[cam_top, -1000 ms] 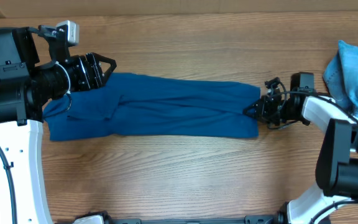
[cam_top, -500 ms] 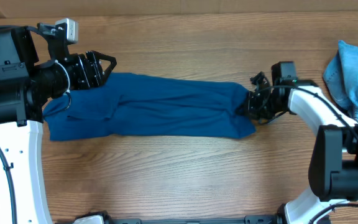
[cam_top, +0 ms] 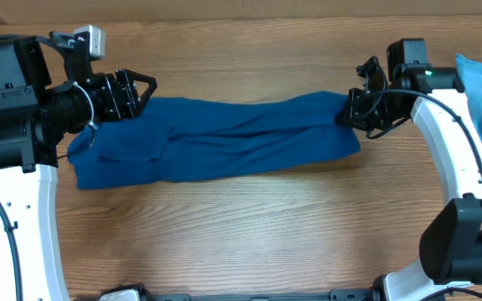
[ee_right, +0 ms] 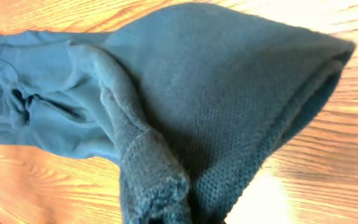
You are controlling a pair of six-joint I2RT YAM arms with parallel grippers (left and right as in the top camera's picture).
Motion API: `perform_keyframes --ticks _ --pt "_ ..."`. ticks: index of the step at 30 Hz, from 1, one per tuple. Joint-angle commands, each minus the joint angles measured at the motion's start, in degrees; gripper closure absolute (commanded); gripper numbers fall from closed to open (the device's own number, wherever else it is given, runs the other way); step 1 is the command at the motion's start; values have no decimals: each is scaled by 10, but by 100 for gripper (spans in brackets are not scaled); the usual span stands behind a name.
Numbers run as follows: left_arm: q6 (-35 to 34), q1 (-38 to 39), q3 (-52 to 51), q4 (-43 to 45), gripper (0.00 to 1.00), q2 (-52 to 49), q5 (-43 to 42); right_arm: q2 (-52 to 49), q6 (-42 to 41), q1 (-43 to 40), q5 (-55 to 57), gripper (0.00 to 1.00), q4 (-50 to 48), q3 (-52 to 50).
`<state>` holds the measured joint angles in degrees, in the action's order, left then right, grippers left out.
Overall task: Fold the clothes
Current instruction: 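Lift the shirt's right end and fold it leftward with the right gripper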
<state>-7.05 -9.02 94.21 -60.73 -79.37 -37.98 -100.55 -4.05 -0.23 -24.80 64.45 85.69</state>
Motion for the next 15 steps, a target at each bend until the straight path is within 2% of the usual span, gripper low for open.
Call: perform_keyframes --ticks 1,7,15 --pt "13 0 5 -1 33 13 -8 18 19 2 73 96 27 37" --pt "13 0 5 -1 33 13 -8 18 20 1 165 96 72 77" --pt "13 0 5 3 32 13 -8 18 24 15 161 96 92 112"
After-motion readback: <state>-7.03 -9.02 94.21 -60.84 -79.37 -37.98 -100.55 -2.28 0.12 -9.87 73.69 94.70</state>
